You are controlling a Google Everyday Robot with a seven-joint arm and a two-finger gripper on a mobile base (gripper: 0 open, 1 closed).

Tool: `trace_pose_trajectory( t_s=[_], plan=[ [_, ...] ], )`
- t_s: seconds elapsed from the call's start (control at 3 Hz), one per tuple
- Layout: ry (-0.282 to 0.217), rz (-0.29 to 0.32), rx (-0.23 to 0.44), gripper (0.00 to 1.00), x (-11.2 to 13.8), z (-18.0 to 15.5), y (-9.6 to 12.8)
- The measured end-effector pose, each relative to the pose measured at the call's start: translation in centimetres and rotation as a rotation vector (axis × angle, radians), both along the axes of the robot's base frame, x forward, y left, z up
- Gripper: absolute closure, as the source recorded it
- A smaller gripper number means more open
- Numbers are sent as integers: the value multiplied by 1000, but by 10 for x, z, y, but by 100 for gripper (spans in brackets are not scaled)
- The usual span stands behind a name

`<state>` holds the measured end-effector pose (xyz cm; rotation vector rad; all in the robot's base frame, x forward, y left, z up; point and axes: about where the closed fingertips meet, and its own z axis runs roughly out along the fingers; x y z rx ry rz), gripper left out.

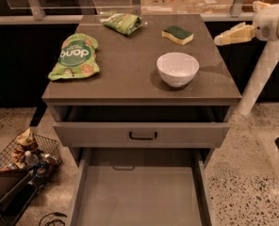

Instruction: Place sponge into middle drawer

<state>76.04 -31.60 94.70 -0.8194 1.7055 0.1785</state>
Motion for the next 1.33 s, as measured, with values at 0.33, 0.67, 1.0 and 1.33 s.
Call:
trace_pose_trajectory(
  t_s=[0.33,0.67,1.0,1.33],
  plan=[
    [2,47,109,0,48,-34,34],
    [4,81,162,0,73,-51,54],
    [19,108,202,0,95,-70,76],
    [33,111,220,0,117,-93,91]
  ],
)
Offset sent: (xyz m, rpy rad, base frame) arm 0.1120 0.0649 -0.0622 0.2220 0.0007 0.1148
